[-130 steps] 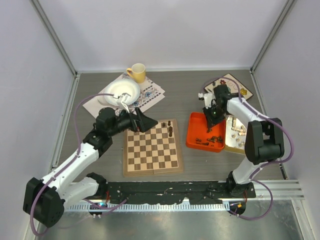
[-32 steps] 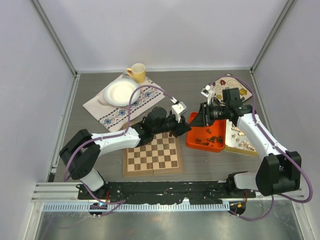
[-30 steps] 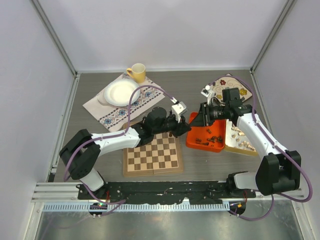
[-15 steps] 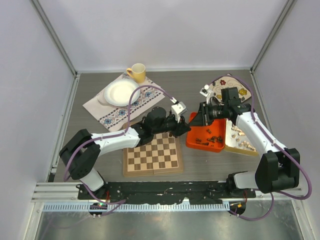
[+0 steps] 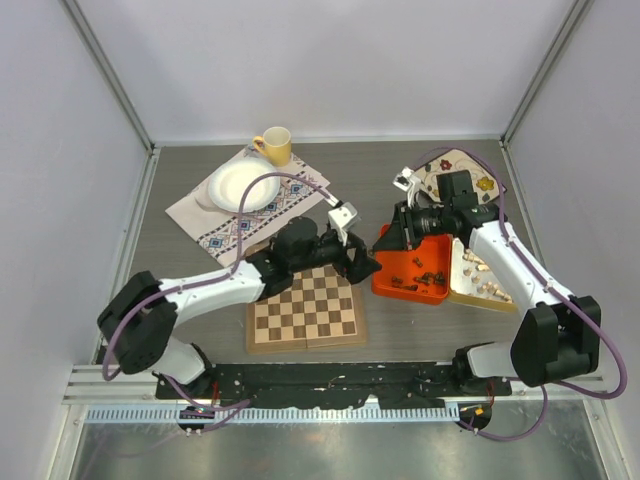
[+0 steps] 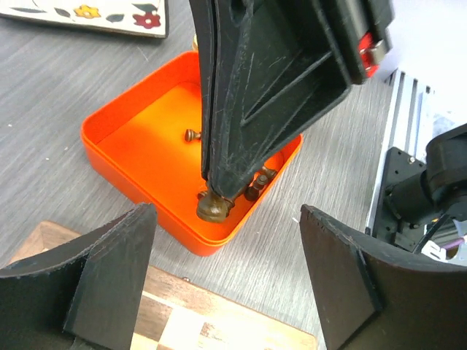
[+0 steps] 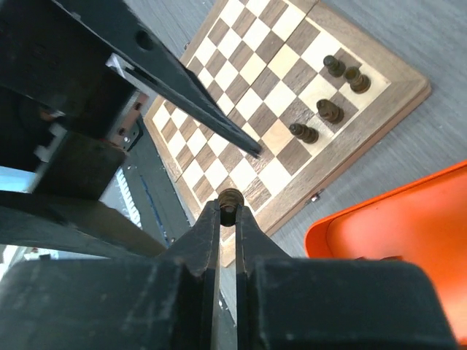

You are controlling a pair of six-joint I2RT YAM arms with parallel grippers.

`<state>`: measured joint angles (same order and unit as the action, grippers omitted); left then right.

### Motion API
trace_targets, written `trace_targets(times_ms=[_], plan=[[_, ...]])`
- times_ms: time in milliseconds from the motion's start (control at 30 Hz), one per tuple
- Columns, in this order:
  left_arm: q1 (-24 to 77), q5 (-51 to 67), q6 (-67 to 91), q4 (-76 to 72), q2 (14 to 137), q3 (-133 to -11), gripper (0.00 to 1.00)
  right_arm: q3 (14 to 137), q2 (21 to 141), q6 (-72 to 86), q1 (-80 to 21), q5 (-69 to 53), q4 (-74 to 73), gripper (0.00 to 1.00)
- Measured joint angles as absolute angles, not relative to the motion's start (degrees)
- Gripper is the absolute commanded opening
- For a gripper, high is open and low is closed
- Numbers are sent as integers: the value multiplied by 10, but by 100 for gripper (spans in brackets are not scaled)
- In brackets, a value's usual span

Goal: Set up the chess pieces on the board

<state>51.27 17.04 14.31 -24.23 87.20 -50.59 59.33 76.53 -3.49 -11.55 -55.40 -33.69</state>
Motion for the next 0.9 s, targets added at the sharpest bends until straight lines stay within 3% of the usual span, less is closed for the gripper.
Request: trace_targets(times_ms=[100, 233, 633, 900], plan=[[503, 172, 146, -222, 824, -494, 87, 610, 766, -55, -125, -538, -343, 1], [476, 175, 143, -160, 731, -489, 99, 631, 777, -81, -146, -508, -347, 1], [204, 148, 136, 107, 495, -484, 99, 705, 811, -166, -261, -401, -352, 1], [176, 45, 96, 223, 472, -442, 99, 757, 861, -215, -349, -335, -351, 2]])
